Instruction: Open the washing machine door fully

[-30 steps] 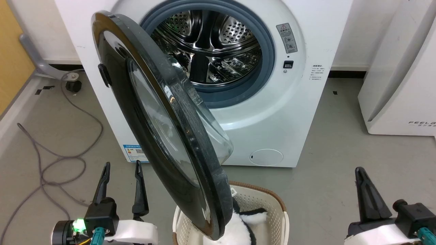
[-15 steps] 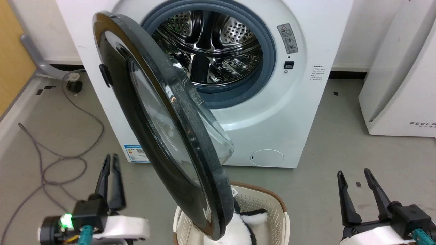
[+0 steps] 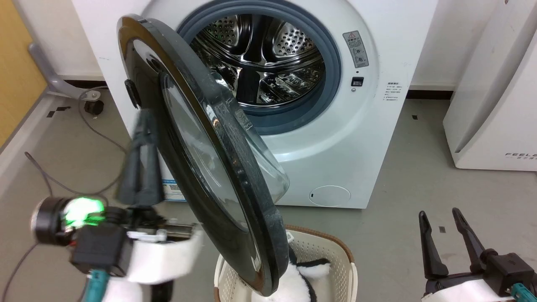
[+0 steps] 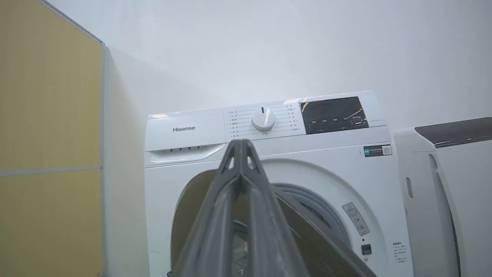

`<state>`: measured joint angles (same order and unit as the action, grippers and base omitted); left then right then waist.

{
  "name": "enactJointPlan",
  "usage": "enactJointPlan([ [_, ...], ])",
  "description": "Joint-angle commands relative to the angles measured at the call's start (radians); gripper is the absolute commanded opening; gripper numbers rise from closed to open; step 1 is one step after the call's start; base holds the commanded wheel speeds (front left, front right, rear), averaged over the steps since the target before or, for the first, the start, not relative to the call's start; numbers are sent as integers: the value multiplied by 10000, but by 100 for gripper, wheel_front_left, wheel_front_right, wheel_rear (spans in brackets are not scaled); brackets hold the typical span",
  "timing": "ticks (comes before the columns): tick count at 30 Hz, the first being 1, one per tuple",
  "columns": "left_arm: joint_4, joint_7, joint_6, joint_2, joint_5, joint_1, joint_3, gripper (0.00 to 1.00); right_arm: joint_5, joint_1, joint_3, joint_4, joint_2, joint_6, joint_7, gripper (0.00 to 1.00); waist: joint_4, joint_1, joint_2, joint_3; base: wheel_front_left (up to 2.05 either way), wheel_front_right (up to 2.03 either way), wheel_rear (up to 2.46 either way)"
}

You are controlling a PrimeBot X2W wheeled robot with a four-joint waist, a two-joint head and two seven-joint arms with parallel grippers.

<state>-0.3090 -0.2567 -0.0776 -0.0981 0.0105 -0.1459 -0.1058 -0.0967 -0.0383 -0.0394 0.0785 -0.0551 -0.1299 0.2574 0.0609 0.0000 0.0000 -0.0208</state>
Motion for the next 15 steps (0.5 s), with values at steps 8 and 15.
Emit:
enactJointPlan([
  [8, -714, -51, 619, 144, 47, -441, -1770, 0, 6, -179, -28, -57, 48, -8, 43, 100, -68, 0, 0, -62, 0, 0, 0],
  [15, -800, -51, 1102, 250, 119, -467, -3483, 0, 86, -215, -33, -44, 49, -8, 43, 100, -70, 0, 0, -122, 0, 0, 0],
])
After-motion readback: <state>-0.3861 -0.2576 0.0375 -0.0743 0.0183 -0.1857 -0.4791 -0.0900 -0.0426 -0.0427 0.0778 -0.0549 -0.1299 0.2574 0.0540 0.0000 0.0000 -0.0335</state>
